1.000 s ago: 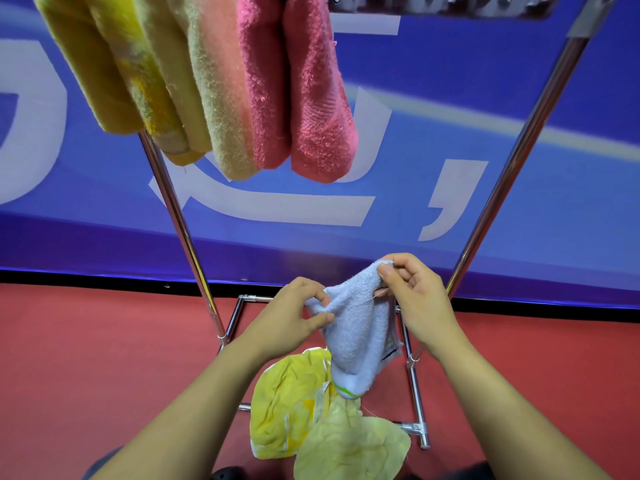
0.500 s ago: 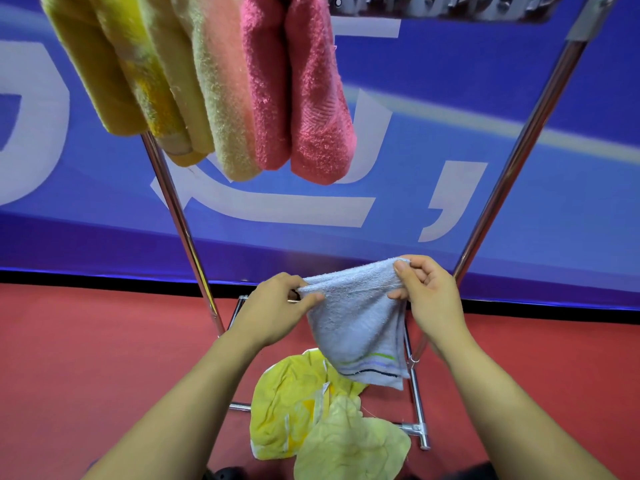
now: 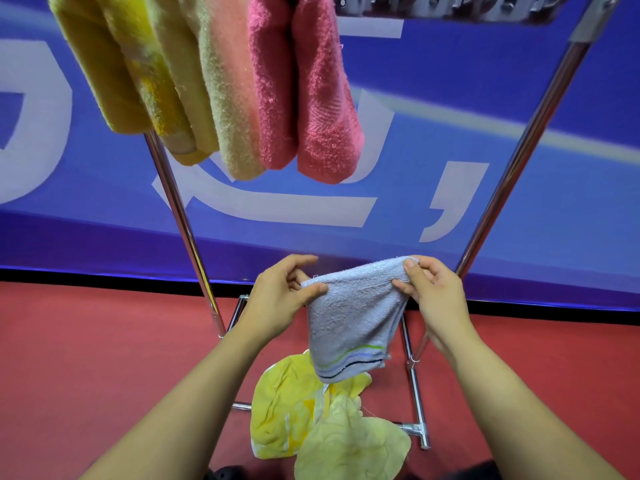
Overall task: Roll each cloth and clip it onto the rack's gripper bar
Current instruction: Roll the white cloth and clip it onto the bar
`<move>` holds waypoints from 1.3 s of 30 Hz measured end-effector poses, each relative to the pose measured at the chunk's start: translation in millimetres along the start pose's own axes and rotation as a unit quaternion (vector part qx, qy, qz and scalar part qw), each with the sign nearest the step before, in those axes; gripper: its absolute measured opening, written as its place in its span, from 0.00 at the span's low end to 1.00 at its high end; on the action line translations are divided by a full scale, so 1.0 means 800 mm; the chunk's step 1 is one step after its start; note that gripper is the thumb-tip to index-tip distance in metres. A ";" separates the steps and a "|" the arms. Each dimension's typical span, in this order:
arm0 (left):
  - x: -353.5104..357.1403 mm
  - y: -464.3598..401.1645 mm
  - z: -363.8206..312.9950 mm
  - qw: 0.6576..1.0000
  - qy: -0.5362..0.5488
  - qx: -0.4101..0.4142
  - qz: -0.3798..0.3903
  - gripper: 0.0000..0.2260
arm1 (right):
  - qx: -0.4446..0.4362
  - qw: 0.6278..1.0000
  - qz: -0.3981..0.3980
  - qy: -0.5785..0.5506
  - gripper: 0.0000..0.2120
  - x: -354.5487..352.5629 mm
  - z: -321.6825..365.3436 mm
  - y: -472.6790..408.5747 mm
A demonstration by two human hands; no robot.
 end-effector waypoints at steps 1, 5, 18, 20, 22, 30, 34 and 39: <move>0.000 0.000 0.000 0.999 -0.028 0.003 0.016 0.09 | 0.002 1.000 0.001 0.004 0.04 0.000 -0.001 -0.001; 0.001 0.002 -0.004 0.995 -0.077 0.022 0.063 0.04 | 0.013 1.000 0.002 0.019 0.05 -0.002 -0.005 -0.007; 0.051 0.028 -0.042 0.873 -0.232 0.145 0.404 0.25 | 0.031 0.993 0.000 0.114 0.04 -0.007 -0.026 -0.017; 0.059 0.032 -0.035 0.863 -0.236 0.118 0.430 0.26 | 0.028 0.991 0.004 0.135 0.04 -0.005 -0.027 -0.017; 0.062 0.032 -0.025 0.873 -0.217 0.071 0.431 0.28 | 0.029 0.989 0.010 0.142 0.04 -0.003 -0.028 -0.015; 0.048 0.019 0.001 0.957 -0.011 -0.096 0.273 0.24 | 0.015 0.988 0.060 0.143 0.04 0.010 -0.030 -0.004; 0.042 0.017 0.001 0.964 0.038 -0.125 0.231 0.23 | 0.009 0.983 0.099 0.152 0.03 0.026 -0.032 0.007; 0.038 0.017 0.004 0.965 0.059 -0.126 0.221 0.24 | 0.020 0.977 0.147 0.154 0.03 0.041 -0.039 0.020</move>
Point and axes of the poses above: each hand's wrist, its own y-axis away from the middle knuckle, its own x-axis out of the palm, z = x × y, the point moved 3 cm from there along -y, towards the middle knuckle, and after that the axes turned 15 degrees about x, right-handed, at the moved point
